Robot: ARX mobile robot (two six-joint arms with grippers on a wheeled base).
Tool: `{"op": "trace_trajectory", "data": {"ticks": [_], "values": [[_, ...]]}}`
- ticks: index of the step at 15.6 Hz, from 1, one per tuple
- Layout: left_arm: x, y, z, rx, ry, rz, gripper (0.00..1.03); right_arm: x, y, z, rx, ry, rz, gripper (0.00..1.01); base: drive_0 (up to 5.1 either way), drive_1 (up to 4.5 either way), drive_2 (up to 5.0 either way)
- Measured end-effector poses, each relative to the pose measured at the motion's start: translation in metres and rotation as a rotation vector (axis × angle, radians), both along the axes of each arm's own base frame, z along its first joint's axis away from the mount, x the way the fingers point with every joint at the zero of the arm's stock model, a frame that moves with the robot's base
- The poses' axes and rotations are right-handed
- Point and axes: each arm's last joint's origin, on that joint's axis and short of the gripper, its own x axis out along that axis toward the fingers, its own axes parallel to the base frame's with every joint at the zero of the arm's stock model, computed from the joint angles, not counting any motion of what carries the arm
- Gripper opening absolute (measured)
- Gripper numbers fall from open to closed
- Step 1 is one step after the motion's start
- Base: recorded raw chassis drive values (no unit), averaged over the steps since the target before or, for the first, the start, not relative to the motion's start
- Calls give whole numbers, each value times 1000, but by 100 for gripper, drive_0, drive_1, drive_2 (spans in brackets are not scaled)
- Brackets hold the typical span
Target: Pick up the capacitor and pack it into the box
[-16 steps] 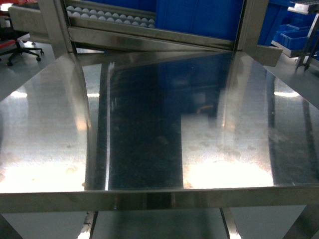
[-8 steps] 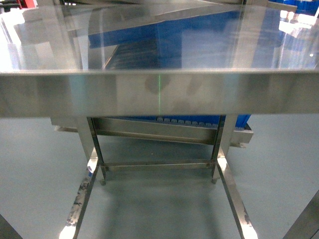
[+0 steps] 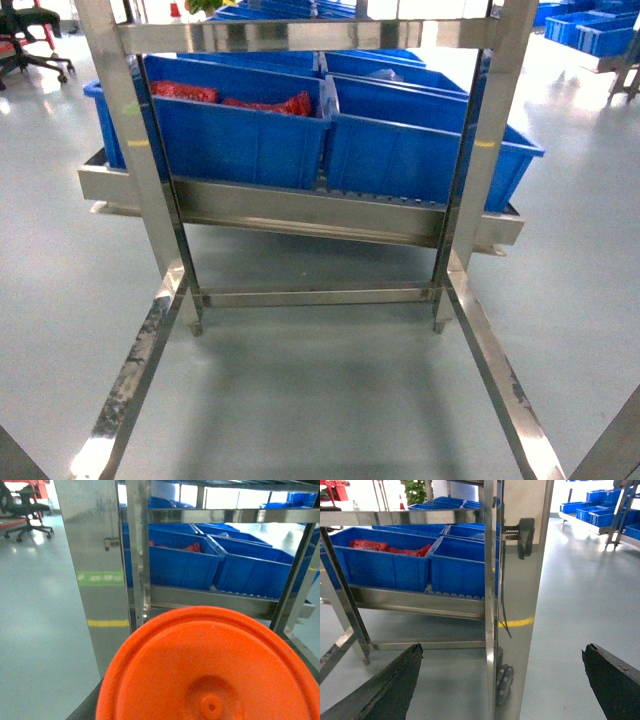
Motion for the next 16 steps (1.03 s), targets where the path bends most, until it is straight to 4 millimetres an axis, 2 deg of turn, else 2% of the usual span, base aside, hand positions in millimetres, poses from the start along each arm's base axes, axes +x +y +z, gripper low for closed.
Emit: {"op": "trace_trajectory", "data": {"ticks": [12,16], "values": [[0,0,0,2,1,-1,44,0,0,0,1,1,-2,98,0,0,0],[0,0,0,3,0,-1,44,0,0,0,1,0,-2,98,-490,293,205]]}}
